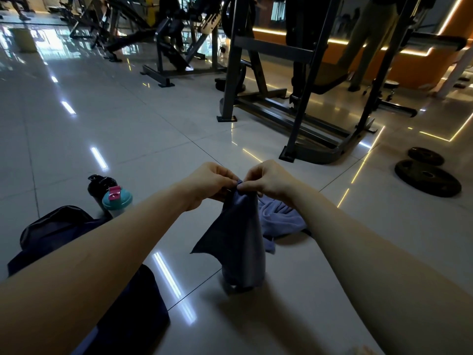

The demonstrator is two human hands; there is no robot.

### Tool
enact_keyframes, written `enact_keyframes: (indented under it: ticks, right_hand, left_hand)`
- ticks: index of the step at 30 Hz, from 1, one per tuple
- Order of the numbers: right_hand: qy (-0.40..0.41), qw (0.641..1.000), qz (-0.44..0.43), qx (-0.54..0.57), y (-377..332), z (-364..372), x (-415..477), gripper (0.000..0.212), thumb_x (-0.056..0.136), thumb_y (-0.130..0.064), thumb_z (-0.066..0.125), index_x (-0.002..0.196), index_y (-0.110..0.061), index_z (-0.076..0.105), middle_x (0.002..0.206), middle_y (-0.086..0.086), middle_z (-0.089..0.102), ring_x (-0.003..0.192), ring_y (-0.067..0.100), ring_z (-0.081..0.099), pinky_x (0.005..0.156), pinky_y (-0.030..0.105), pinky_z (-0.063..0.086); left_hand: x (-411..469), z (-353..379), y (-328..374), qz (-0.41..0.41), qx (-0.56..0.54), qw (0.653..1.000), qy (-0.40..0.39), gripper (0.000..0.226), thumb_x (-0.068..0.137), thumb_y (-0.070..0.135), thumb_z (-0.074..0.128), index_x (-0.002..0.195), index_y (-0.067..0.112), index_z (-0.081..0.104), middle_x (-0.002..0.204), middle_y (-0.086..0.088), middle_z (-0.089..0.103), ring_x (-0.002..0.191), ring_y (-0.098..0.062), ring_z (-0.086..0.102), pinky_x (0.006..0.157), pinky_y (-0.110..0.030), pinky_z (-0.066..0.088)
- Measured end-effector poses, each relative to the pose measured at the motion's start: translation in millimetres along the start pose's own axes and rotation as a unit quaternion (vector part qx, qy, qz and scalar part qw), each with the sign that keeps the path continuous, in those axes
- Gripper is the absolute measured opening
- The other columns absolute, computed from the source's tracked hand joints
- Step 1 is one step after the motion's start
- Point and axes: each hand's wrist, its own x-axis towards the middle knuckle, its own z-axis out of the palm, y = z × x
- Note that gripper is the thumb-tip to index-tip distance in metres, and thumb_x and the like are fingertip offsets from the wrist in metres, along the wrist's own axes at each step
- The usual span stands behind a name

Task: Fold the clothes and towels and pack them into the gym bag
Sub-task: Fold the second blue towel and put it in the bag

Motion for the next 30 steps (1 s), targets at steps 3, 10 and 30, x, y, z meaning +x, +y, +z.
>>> enact_keyframes:
  ticks: [3, 10, 30]
  right_hand:
    - [0.018, 1.0, -0.001, 0.01, 1.7, 0.0, 0.3, 0.018, 0.082, -0.019, 0.083, 0.081, -0.003, 0.073, 0.075, 0.014, 0.07, 0.061, 0.011, 0.057, 0.055, 0.02, 0.046]
    - [0.019, 0.999, -0.001, 0.032, 6.7, 2.7, 0.5, 0.013, 0.086, -0.018, 0.078, 0.088, -0.007, 0.072, 0.079, 0.004, 0.067, 0.073, 0.01, 0.058, 0.065, 0.021, 0.047]
    - [0.081, 0.98, -0.043, 0.174, 13.2, -45.7, -19.2, 0.005, 0.092, -0.01, 0.067, 0.089, -0.014, 0.068, 0.09, 0.003, 0.066, 0.093, 0.02, 0.06, 0.093, 0.045, 0.047]
  left_hand:
    - [0.7, -1.0, 0.9, 0.004, -0.002, 1.0, -0.007, 0.014, 0.096, 0.001, 0.062, 0.098, 0.005, 0.075, 0.096, -0.017, 0.076, 0.087, -0.026, 0.074, 0.081, -0.036, 0.062]
    - [-2.1, 0.8, 4.1, 0.022, 0.031, 0.999, -0.015, 0.013, 0.094, 0.001, 0.063, 0.102, 0.007, 0.072, 0.1, -0.017, 0.075, 0.092, -0.025, 0.073, 0.086, -0.036, 0.061]
    - [-6.5, 41.1, -25.0, 0.075, -0.095, 0.993, 0.016, 0.022, 0.101, 0.014, 0.056, 0.096, 0.0, 0.072, 0.084, -0.004, 0.07, 0.078, -0.013, 0.068, 0.079, -0.023, 0.056]
